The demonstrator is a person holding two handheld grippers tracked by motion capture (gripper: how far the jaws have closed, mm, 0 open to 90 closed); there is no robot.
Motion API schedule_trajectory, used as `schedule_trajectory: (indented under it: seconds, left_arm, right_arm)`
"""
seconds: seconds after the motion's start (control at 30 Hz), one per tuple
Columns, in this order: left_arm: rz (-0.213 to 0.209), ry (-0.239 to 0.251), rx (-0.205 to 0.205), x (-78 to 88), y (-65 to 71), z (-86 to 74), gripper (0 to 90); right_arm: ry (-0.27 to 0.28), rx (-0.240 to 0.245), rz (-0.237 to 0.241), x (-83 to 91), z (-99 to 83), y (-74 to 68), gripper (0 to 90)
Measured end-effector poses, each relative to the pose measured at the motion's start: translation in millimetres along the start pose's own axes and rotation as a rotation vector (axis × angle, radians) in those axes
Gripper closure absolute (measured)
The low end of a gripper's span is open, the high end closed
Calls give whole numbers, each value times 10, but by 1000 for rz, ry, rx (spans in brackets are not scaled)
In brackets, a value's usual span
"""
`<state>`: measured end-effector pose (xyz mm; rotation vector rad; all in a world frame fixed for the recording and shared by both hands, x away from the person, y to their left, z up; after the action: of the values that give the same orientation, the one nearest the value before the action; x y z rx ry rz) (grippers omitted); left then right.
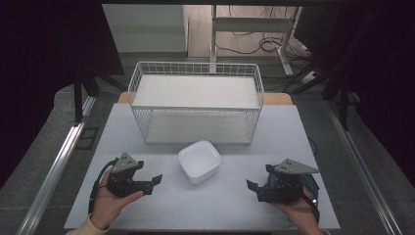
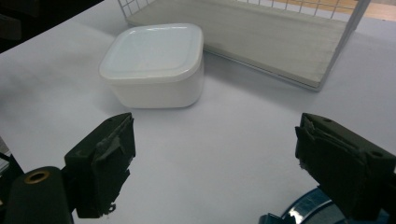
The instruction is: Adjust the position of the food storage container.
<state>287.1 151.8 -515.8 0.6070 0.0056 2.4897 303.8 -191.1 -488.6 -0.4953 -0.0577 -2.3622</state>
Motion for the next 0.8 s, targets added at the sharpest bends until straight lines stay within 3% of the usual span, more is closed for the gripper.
schedule_trajectory:
  seconds: [0.8]
  left_arm:
    - [-16, -39, 24, -11, -33, -56, 179]
  right_arm:
    - [-53, 16, -8, -1, -39, 39, 147]
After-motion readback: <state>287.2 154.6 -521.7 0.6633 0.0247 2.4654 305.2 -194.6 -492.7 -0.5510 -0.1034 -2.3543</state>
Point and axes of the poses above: each handheld gripper's, and its own axes: x roughly backward along the jaws, z roughly out of its top, y roughly to its right, the point moved 9 cm from there along -x, roughly forward along the jaws, and after that the axes turned 13 degrees about y, right-handed, at the moved point
